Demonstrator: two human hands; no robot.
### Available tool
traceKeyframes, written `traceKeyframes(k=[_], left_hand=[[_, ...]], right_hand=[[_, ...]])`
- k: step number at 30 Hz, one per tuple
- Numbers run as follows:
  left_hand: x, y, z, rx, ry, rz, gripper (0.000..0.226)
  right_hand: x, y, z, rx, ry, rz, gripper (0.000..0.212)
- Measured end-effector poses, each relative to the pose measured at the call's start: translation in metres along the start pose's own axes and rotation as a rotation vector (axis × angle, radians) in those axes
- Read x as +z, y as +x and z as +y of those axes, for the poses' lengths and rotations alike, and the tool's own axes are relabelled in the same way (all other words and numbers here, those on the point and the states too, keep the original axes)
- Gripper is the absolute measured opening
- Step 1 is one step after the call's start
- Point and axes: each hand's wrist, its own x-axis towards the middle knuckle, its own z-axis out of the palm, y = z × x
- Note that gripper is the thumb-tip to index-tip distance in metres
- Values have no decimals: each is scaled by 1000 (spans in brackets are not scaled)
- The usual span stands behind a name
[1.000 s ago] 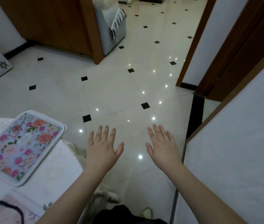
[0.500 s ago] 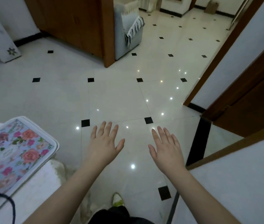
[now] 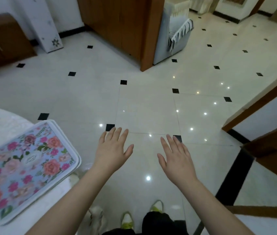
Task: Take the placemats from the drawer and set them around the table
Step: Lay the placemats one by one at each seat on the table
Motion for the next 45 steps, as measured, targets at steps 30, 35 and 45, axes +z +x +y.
traceKeyframes(k=[30,35,45], left_hand=[[6,37,-169,-826,-36,-13,76],[5,24,-207,-948,-89,31,79],[17,-28,-247,-1191,-120,-10,66]], right_hand=[[44,299,-154,-838,133,-143,62],[47,314,-229,-982,88,-176,63],[53,311,-351,-1276,58,-246,61]])
